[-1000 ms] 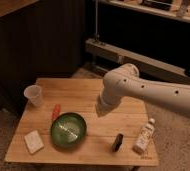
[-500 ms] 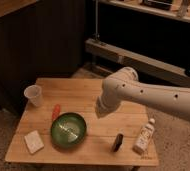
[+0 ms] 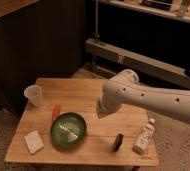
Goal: Knock the eraser over
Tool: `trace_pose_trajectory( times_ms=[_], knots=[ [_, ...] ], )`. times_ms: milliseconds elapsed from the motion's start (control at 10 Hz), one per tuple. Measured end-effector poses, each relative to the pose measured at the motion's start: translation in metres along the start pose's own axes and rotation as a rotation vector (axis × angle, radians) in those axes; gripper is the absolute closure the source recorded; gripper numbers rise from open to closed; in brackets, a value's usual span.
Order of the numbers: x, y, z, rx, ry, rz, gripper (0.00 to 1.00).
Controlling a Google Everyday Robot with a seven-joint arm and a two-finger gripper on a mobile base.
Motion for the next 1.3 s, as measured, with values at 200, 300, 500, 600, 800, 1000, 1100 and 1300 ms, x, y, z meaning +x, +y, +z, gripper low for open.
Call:
trace_pose_trajectory(
  times_ms=[200,300,500,600,800,1000,1100,1300],
  knots=[
    [0.000,0.014,-0.004,0.065,-0.036,0.065,0.87],
    [-0.002,0.031,-0.009,0.100,-0.063,0.114,0.87],
    [-0.007,0.055,-0.018,0.141,-0.118,0.186,0.87],
    [-0.008,0.062,-0.021,0.147,-0.133,0.209,0.87],
    [-0.014,0.080,-0.031,0.148,-0.156,0.249,0.87],
    [-0.036,0.099,-0.041,0.140,-0.153,0.263,0.87],
    [-0.045,0.106,-0.044,0.146,-0.135,0.268,0.87],
    [-0.061,0.116,-0.047,0.193,-0.074,0.280,0.87]
  ],
)
